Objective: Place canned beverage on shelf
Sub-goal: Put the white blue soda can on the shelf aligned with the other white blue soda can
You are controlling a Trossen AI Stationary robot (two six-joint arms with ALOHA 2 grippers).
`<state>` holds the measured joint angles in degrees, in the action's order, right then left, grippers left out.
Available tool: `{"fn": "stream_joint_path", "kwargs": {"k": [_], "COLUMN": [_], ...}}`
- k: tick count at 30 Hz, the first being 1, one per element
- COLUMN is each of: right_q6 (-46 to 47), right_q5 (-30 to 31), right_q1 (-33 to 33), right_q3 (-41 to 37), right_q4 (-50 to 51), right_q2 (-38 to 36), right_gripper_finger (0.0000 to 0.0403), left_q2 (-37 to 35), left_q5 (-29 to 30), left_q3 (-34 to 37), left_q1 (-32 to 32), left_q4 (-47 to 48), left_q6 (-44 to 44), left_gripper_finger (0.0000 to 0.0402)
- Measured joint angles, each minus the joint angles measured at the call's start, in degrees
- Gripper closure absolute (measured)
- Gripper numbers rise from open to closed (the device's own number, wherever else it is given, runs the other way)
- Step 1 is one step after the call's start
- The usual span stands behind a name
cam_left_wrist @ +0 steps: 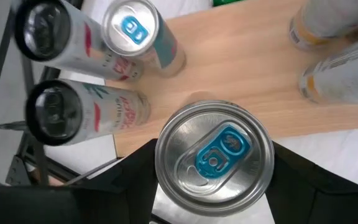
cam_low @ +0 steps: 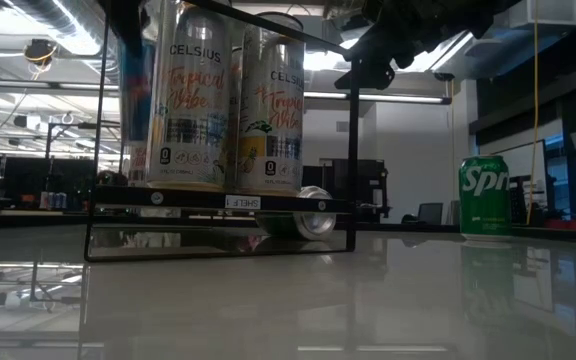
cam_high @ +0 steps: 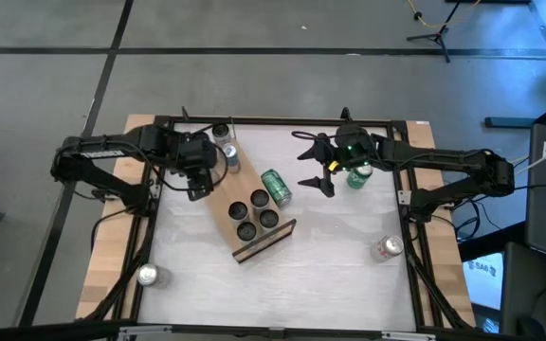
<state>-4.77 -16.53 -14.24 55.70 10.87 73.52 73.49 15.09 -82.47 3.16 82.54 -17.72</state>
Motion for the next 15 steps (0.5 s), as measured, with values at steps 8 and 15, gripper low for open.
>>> {"fn": "stream_joint_path", "kwargs": {"k": [8,15], "right_q6": [0.0,0.01], "right_q5": [0.0,0.0], "right_q1": [0.0,0.0], "right_q3": [0.0,0.0], "right_q4": [-0.02,0.0], "right_q2": [0.0,0.0], "right_gripper_finger": [0.0023,0.0023], "left_q2": [-0.5,-0.5], "left_q5": [-0.93,-1.68], "left_q3": [4.0,9.15], "left_q1": [0.0,0.82], "left_q4": [-1.56,-6.66], "left_q6": [0.37,1.81], "left_gripper_finger": [0.0182,0.0182]}}
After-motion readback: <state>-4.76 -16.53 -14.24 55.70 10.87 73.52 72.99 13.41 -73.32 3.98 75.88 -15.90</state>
